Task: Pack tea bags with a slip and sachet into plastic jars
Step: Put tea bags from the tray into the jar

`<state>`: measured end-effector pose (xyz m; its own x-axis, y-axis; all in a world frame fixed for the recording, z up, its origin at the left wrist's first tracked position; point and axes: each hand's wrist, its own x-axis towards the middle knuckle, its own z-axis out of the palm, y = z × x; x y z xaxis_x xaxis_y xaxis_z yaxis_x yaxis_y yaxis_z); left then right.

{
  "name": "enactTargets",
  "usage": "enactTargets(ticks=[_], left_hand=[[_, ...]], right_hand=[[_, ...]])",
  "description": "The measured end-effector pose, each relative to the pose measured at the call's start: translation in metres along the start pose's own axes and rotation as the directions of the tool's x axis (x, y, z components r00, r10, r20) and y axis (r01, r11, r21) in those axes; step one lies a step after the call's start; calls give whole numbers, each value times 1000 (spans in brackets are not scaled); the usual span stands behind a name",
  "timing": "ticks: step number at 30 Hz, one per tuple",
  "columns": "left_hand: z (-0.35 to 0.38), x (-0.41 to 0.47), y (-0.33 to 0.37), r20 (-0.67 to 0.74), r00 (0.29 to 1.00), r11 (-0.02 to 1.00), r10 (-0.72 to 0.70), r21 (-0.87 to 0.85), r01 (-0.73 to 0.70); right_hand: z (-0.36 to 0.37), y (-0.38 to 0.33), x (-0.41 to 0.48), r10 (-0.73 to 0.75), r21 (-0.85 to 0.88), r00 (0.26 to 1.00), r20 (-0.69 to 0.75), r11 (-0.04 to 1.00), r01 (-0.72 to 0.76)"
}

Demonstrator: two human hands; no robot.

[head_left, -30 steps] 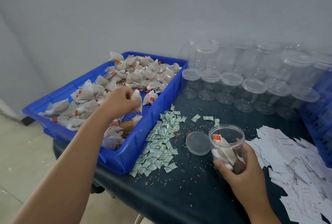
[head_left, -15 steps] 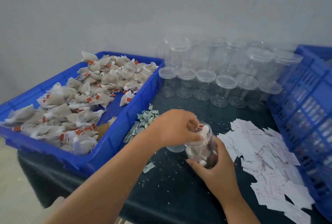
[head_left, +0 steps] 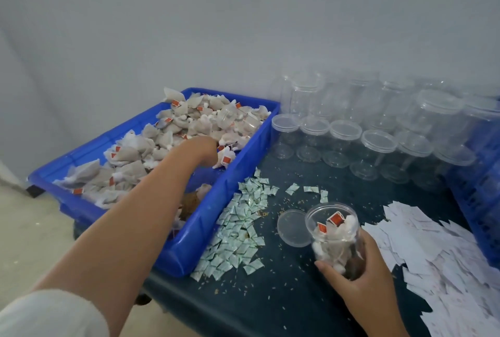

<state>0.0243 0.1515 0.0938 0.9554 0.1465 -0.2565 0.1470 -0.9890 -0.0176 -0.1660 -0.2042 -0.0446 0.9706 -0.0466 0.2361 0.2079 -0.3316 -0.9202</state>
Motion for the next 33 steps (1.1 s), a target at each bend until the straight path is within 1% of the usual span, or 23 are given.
enactTargets(ticks=[1,3,4,6,8,10,12,14,15,17,18,19,21,23,24,26,27,29,31,33], left_hand=[[10,11,-3,-14,999,997,49,-63,-49],[29,27,-4,-92,985,964,144,-214,-161],[36,33,-3,-124,980,947,154,-266,-182],[48,42,1,-146,978,944,148,-273,-183],[57,49,4,-127,979,965,160,-189,-182],[59,50,4,-133,983,978,125,-153,-145],[57,52,-2,-159,985,975,71,-196,-102],[52,54,-10,-201,979,957,29,-279,-85],[50,55,-15,-212,977,931,7,-356,-84],[45,55,-25,-188,981,809,-48,-583,-72],[43,54,-28,-161,985,751,-63,-658,-60],[41,51,-30,-148,987,721,-63,-690,-57],[36,44,-30,-155,986,735,-54,-675,-66],[26,31,-25,-177,982,727,-68,-683,-73],[17,22,-22,-203,976,714,-73,-694,-91],[-3,-2,-9,-313,947,689,-67,-702,-183],[-14,-17,1,-384,922,671,-43,-695,-258],[-34,-53,29,-470,879,626,84,-661,-413],[-42,-87,62,-484,830,597,276,-591,-543],[-34,-111,98,-417,793,599,445,-519,-610]], right_hand=[[0,0,0,6,5,1000,2,1000,-6],[0,-1,1,35,4,999,14,999,-35],[0,-1,2,36,2,999,21,999,-36],[0,0,4,20,3,999,26,1000,-20],[1,2,4,24,4,1000,14,1000,-24],[1,3,6,31,-9,1000,5,999,-31],[1,3,7,26,-17,1000,3,1000,-26],[0,4,7,27,-14,1000,1,1000,-27],[0,4,6,23,-18,1000,-1,1000,-23],[1,4,6,12,-29,1000,-6,1000,-12],[1,4,6,14,-28,1000,-7,1000,-14],[1,4,6,22,-24,1000,-8,999,-22],[1,4,7,37,-19,999,-13,999,-38],[0,3,6,48,-6,999,-17,999,-48],[0,3,6,50,3,999,-15,999,-50],[-1,4,6,51,18,999,-1,999,-51],[-1,4,5,51,23,999,7,998,-51],[-2,5,5,50,31,999,17,998,-50],[-3,5,4,42,36,999,17,998,-43],[-4,3,3,24,36,1000,13,999,-25]])
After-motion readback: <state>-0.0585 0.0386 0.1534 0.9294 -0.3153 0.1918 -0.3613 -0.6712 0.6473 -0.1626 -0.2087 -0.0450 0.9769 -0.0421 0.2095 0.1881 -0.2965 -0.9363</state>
